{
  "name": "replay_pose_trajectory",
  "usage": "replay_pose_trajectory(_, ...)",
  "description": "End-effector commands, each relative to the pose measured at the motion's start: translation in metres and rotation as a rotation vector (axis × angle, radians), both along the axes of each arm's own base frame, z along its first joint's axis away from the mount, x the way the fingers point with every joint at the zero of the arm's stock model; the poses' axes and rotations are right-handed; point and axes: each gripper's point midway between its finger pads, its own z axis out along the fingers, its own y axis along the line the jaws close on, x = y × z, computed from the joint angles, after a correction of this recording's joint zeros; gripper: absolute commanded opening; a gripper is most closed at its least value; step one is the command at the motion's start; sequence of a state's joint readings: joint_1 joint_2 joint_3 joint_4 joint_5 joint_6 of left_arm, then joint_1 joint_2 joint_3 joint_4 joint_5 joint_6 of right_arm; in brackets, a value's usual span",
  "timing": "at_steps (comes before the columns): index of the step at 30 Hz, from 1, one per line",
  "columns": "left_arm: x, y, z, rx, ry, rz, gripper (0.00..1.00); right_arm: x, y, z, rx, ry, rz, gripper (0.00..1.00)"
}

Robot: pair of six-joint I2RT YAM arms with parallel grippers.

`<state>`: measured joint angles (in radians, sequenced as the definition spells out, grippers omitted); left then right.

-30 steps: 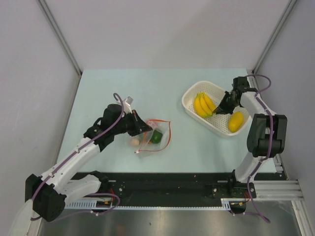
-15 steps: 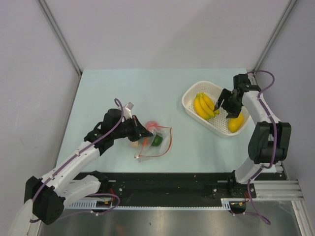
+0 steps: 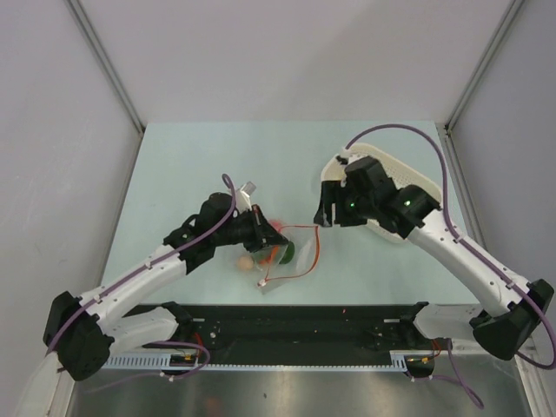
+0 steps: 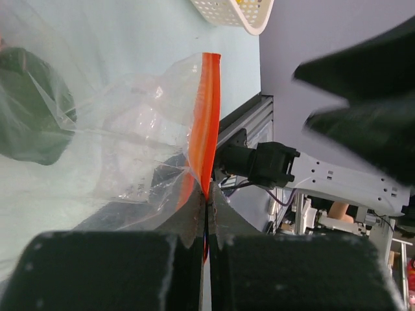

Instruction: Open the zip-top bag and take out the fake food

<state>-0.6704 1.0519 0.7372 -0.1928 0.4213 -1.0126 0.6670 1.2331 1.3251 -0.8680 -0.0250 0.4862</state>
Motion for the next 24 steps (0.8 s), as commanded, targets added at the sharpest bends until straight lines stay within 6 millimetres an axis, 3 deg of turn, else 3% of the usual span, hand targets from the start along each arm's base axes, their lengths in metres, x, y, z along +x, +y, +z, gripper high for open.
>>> replay_pose_trajectory(1,0.013,-0.015,0.027,-0.077,-0.036,0.023,0.00,-0.019,0.035,-0.012,0.046,-0.017,0.037,0.65)
replay_pose_trajectory(7,0.025,-0.020,0.039,-0.065,-0.053,0.041,0.00,-0.040,0.065,-0.043,0.106,0.017,0.087,0.40)
replay_pose_trajectory(15,0.030,-0.031,0.043,-0.105,-0.024,0.035,0.00,-0.031,0.086,-0.062,0.141,-0.042,0.108,0.33)
replay_pose_trajectory(24,0.030,-0.038,0.042,-0.152,0.026,0.025,0.00,-0.005,0.090,-0.118,0.076,0.025,0.079,0.34)
